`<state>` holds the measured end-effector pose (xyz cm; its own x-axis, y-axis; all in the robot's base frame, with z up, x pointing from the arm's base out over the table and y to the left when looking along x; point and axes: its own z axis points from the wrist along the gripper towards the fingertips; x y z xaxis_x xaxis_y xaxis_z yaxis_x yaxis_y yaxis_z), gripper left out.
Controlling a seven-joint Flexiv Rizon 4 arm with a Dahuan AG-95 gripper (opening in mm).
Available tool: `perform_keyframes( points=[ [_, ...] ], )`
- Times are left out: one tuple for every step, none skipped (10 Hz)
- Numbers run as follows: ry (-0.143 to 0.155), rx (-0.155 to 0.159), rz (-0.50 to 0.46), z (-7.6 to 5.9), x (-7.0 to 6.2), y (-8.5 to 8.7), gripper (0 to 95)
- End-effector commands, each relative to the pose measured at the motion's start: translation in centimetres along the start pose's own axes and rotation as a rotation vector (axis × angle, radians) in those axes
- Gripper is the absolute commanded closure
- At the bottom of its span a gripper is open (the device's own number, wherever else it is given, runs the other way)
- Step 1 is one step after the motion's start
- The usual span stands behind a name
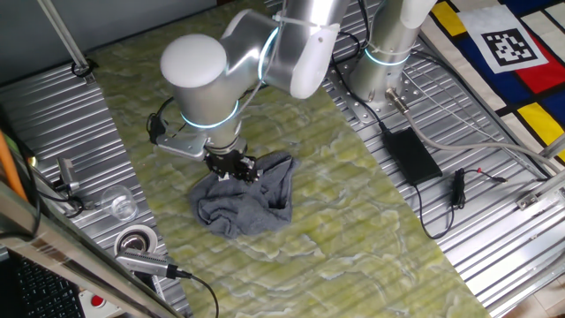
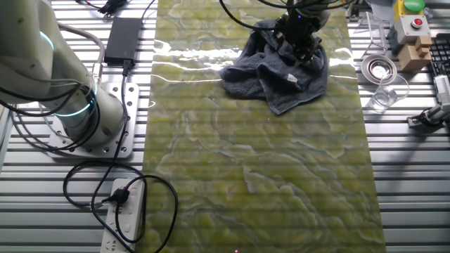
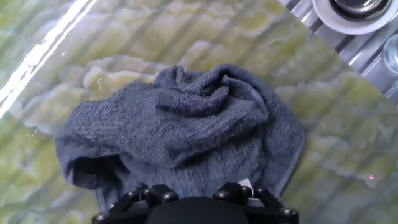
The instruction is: Clean the table with a cloth
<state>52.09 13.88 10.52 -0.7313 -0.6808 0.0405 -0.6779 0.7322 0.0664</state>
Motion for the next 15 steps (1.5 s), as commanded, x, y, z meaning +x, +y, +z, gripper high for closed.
perform_keyframes(
  points=[
    [0.012,-0.044,-0.057,0.1,-0.2,0.0,38.0],
    [0.028,-0.054,-0.065,0.1,-0.2,0.0,38.0],
    [0.035,-0.062,-0.077,0.1,-0.2,0.0,38.0],
    [0.035,-0.063,-0.077,0.1,-0.2,0.0,38.0],
    [0.033,-0.064,-0.078,0.1,-0.2,0.0,38.0],
    [0.03,-0.066,-0.082,0.1,-0.2,0.0,38.0],
    [0.029,-0.068,-0.085,0.1,-0.2,0.0,19.0],
    [0.027,-0.07,-0.084,0.1,-0.2,0.0,19.0],
    [0.026,-0.069,-0.081,0.3,-0.2,0.1,19.0],
    [0.023,-0.066,-0.077,0.9,-0.3,0.6,19.0],
    [0.02,-0.064,-0.078,1.6,-0.5,1.1,19.0],
    [0.02,-0.06,-0.08,2.0,-0.7,1.3,19.0],
    [0.023,-0.058,-0.08,2.4,-0.9,1.5,19.0],
    [0.024,-0.055,-0.078,3.4,-1.4,2.1,19.0],
    [0.023,-0.054,-0.076,3.8,-1.5,2.2,19.0]
  ],
)
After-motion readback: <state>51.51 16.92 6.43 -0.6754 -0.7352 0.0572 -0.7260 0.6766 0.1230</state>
